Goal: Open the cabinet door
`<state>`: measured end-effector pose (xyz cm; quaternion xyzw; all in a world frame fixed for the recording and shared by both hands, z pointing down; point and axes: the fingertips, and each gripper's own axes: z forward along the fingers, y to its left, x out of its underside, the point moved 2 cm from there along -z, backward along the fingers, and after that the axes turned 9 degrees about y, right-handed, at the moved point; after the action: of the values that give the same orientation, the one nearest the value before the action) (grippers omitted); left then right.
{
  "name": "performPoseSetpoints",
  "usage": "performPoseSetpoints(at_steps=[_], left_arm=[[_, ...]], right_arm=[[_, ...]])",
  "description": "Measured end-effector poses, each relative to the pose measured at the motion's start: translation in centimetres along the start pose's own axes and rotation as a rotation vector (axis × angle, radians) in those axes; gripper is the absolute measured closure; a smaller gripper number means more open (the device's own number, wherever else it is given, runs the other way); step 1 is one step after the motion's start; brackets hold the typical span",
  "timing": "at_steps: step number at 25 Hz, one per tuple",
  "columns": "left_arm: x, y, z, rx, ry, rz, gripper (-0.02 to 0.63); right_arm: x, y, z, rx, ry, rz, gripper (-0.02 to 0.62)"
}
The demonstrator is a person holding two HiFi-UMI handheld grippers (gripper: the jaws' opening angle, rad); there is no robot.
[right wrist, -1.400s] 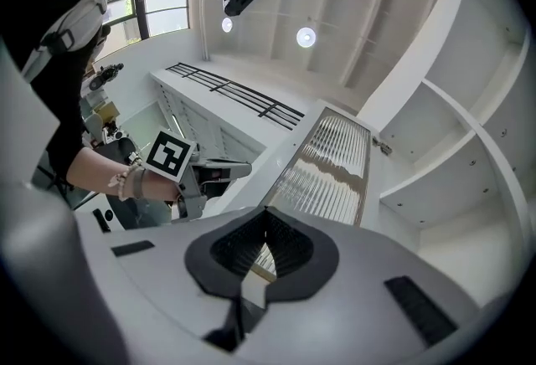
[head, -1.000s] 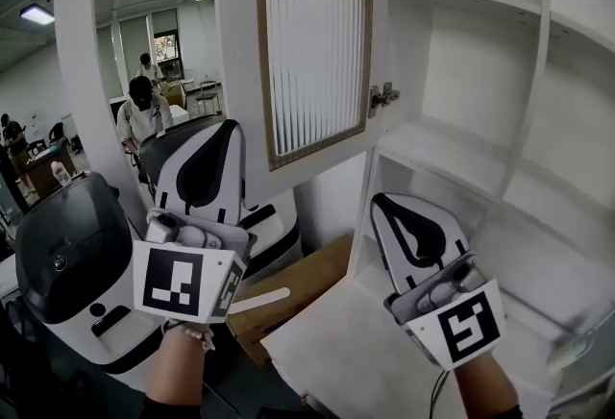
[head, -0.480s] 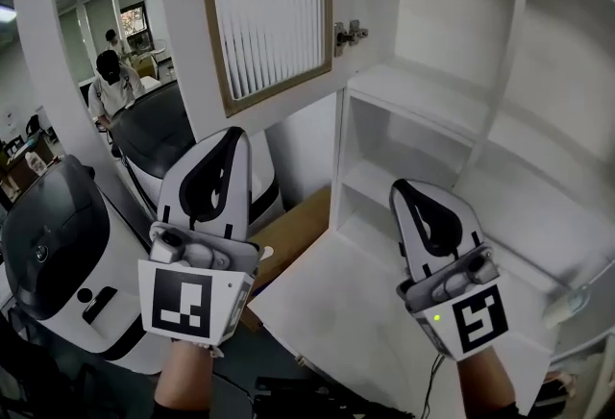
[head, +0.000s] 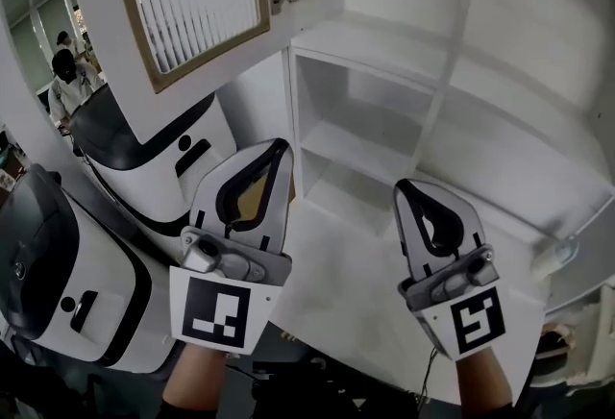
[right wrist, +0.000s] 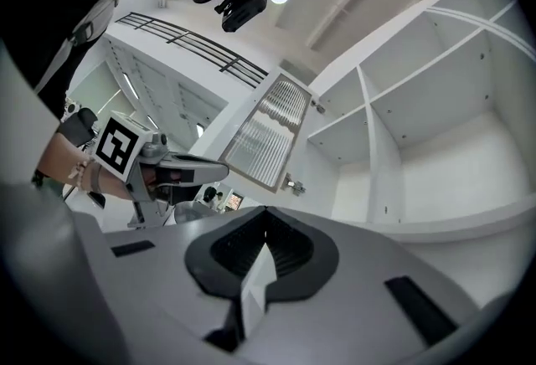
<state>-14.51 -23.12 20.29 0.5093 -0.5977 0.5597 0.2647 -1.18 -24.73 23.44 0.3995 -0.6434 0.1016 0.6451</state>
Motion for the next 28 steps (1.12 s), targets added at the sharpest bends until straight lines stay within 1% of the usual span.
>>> performPoseSetpoints(at_steps=[6,10,15,20,24,28], left_arm=[[1.5,-4.4,1.3,0.111,0.015,-0.041,0.607],[2.5,-6.7,2.1,0.181,0.026,-0.112,0.607],[3.1,-9.3,3.0,0.243,0.023,-0.168,0.607],[3.9,-12.4,3.3,0.311,0.033,-0.167,0.607],[4.8,-15.2,2.9,0.370,0.064,-0.174,0.607],[5.3,-16.7,2.5,0.418,0.081,-0.182,0.607]], right_arm=[[2.2,-1.7,-3.3,0.086,0.065,0.021,0.594],[3.7,-2.3,-5.4,0.135,0.113,0.037,0.592],[5.6,-2.3,-8.0,0.184,0.183,0.036,0.594],[7.7,-2.6,-10.5,0.232,0.242,0.062,0.594],[8.9,-2.6,-12.4,0.274,0.286,0.090,0.594],[9.9,-2.2,-13.5,0.297,0.315,0.111,0.594]])
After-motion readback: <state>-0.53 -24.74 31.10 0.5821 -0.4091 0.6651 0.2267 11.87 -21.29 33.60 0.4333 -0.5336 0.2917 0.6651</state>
